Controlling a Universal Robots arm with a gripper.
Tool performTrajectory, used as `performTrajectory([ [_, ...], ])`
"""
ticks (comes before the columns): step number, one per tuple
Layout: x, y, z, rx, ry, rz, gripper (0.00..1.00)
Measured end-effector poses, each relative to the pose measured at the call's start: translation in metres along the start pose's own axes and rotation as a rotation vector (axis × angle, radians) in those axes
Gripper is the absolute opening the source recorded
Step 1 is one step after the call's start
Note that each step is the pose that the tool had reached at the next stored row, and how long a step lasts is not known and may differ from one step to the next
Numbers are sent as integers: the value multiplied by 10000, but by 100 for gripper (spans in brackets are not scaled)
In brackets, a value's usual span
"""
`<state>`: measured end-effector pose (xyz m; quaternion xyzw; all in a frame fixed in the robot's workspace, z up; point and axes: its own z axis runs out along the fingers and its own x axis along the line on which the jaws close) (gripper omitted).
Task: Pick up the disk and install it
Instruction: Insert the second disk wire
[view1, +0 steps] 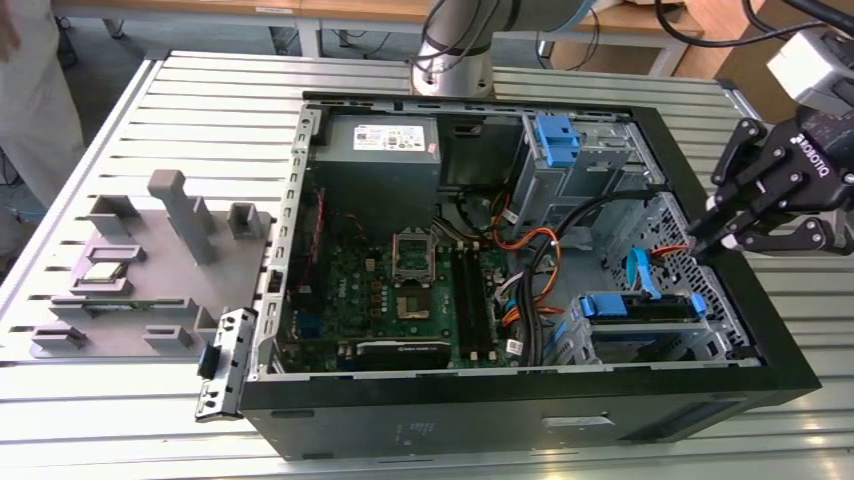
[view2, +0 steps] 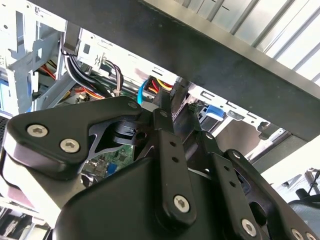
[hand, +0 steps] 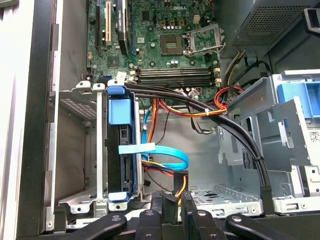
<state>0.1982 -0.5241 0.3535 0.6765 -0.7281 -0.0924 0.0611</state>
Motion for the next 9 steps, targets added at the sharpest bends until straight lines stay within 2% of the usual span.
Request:
performTrajectory([
  [4,-3,-32,-1,-110,9,1,30],
  [9,-3,-32,0,-112,11,3,30],
])
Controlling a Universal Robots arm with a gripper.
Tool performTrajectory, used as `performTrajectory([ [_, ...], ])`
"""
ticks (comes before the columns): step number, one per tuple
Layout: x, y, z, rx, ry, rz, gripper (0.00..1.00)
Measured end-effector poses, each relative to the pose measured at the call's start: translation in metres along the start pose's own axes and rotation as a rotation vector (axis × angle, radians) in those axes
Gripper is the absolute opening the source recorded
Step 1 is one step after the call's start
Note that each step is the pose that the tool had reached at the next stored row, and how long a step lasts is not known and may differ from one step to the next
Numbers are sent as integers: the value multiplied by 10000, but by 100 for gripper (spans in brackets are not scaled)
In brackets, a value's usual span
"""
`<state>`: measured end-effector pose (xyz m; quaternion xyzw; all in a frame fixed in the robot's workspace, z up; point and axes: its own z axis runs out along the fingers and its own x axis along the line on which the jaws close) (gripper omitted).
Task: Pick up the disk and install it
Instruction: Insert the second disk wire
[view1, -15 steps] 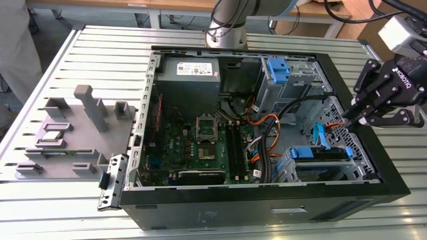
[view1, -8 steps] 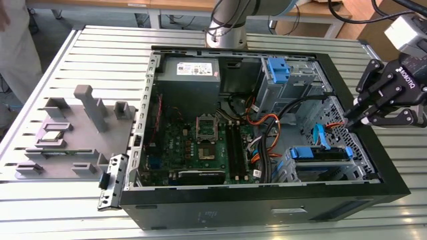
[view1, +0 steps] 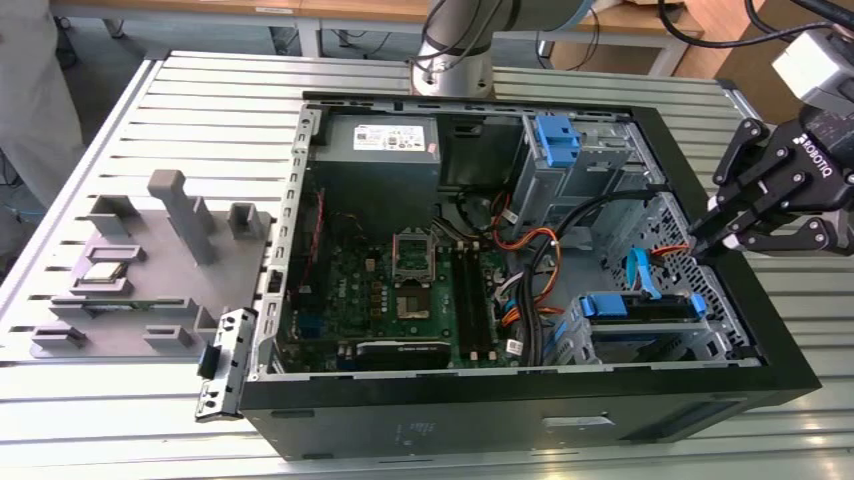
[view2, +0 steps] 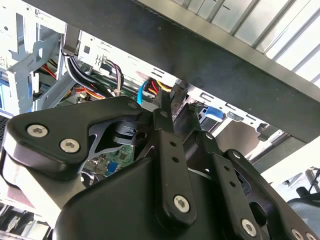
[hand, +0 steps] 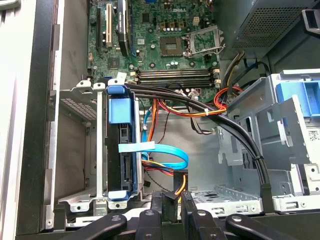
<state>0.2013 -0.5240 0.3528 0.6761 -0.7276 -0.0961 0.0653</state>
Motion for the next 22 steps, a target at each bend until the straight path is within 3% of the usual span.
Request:
performTrajectory([
  [11,-12,-49,16,5,73,12,30],
  [13,-14,-55,27,11,160,32,30],
  [16,-18,-58,38,27,359,77,30],
  [22,-25,-60,49,49,645,144,30],
])
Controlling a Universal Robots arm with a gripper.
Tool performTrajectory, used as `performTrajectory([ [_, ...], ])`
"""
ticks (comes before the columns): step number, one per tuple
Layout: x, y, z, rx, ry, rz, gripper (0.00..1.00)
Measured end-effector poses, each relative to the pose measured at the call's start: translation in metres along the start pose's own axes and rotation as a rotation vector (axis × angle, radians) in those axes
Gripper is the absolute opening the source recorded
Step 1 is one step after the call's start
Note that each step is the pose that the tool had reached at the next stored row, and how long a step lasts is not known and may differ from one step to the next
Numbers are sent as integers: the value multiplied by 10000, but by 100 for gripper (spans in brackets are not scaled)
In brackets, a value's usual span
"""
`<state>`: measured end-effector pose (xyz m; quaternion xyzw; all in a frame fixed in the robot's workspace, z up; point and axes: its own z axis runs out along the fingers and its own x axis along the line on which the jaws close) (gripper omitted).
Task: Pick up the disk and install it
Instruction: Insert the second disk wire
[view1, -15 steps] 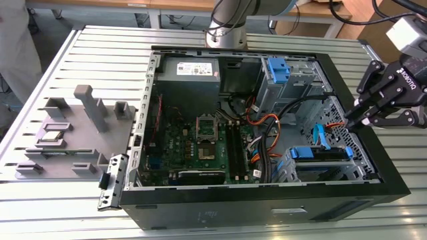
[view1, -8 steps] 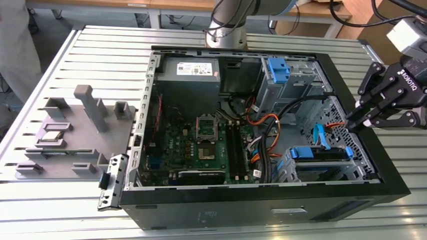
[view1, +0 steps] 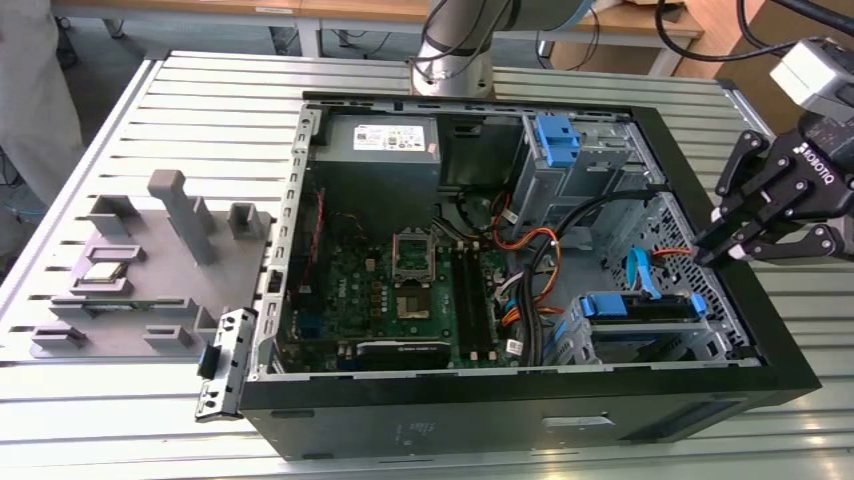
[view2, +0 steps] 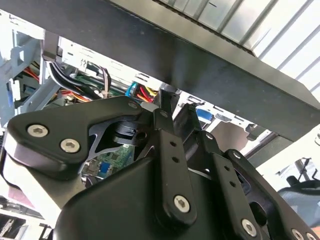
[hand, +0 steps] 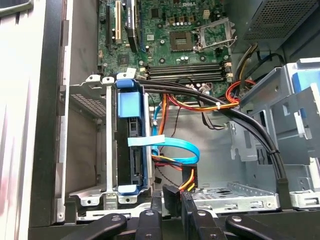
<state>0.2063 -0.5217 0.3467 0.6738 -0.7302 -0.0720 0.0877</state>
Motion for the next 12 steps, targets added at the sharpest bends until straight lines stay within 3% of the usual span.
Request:
performTrajectory([
  [5,-10,-1,8,15,180,42,30],
  [12,-13,-1,9,19,231,54,30],
])
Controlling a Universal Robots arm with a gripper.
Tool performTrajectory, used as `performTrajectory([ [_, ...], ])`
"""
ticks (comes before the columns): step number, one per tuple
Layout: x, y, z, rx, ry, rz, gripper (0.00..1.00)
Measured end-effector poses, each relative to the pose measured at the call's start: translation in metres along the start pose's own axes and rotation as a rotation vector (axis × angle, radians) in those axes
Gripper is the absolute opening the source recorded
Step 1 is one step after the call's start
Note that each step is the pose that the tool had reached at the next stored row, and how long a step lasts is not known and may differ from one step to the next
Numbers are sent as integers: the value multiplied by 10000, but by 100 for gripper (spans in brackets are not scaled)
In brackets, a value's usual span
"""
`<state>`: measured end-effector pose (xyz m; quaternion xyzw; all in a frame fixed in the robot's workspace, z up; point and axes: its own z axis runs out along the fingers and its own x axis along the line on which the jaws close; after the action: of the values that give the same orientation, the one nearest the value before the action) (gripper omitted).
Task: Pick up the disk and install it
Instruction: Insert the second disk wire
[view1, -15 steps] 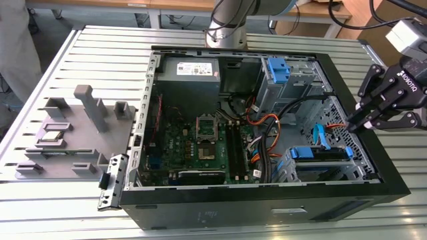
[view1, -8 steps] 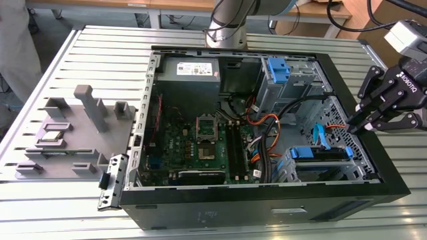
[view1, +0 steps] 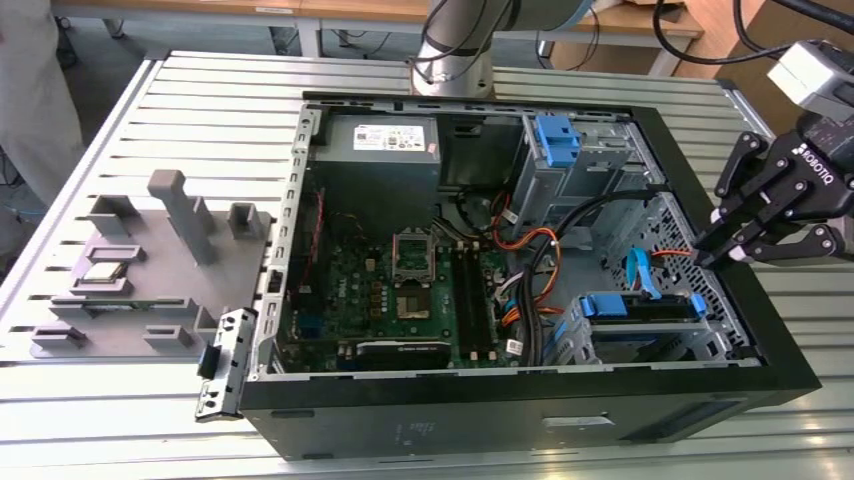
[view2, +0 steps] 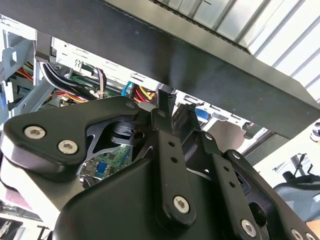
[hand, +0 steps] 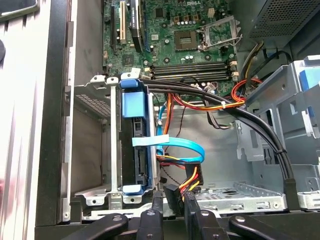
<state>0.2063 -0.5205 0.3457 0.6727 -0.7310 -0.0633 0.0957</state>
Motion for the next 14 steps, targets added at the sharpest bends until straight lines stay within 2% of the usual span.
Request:
performTrajectory([
  [8,-2,6,-26,1,7,-36,30],
  [14,-27,7,-20,15,65,-281,30],
])
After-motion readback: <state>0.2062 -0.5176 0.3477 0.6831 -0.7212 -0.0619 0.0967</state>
